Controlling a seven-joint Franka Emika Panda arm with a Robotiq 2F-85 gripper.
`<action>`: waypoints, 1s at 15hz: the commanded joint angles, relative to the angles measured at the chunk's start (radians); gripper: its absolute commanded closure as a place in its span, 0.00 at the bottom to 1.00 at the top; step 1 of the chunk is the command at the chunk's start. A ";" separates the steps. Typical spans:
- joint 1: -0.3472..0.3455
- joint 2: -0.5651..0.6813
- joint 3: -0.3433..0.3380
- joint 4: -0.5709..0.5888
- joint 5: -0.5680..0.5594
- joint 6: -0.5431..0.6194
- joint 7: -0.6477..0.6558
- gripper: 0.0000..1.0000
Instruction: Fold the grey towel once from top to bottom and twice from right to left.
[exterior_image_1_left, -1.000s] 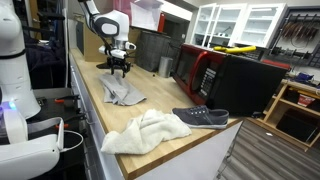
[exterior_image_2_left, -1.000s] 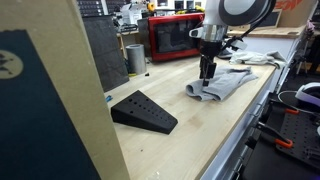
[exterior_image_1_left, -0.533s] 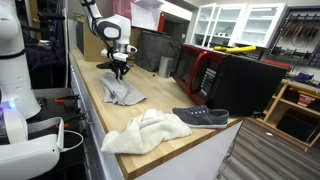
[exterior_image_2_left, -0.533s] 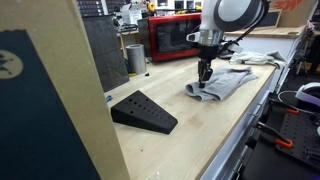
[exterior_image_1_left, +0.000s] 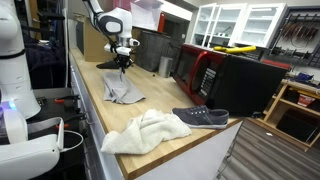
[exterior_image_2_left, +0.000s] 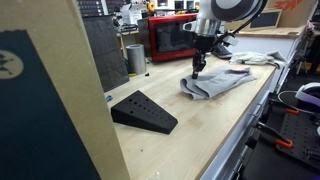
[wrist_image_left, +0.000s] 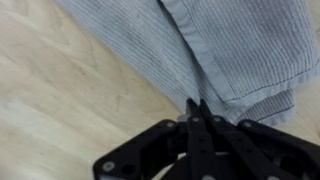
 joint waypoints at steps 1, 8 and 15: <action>-0.022 0.002 0.001 0.025 -0.014 0.027 -0.003 0.99; -0.060 0.089 0.006 0.110 -0.027 0.110 0.134 0.99; -0.084 0.121 -0.022 0.119 -0.082 0.294 0.262 0.49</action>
